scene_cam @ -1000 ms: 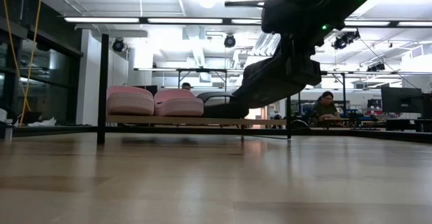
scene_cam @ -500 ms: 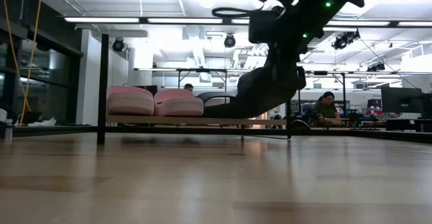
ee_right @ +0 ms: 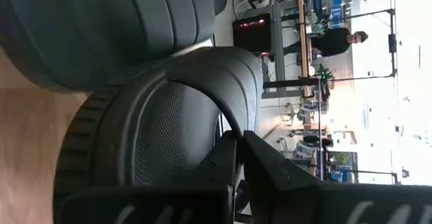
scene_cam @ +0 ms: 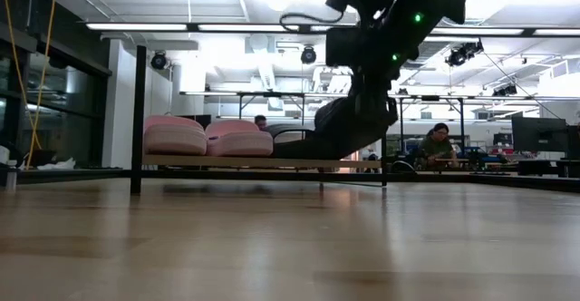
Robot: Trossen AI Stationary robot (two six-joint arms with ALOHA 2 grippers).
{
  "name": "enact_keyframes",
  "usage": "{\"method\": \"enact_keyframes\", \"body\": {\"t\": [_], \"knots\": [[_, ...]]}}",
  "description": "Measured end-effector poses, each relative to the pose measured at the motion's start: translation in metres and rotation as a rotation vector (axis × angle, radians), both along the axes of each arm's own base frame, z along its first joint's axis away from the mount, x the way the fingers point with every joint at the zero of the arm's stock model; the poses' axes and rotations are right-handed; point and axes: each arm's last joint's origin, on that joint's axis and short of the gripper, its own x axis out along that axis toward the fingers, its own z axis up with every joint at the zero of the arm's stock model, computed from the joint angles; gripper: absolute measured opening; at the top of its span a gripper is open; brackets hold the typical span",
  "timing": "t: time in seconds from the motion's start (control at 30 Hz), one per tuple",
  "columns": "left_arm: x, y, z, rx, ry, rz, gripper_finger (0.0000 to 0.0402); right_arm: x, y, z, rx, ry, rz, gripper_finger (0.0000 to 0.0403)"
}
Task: Pick and place slides into the shelf
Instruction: Put the black slide on the shelf
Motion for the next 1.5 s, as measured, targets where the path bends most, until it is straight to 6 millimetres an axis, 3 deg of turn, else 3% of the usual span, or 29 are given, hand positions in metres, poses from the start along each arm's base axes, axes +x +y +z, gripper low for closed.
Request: {"method": "enact_keyframes", "body": {"t": [0.47, 1.5], "knots": [[0.000, 0.000, 0.000, 0.000, 0.000, 0.000, 0.0150, -0.012, -0.019, -0.036, 0.024, -0.024, 0.013, 0.0000], [0.000, 0.000, 0.000, 0.000, -0.001, 0.000, 0.0150, -0.007, -0.020, -0.033, 0.076, -0.092, 0.047, 0.0000]]}}
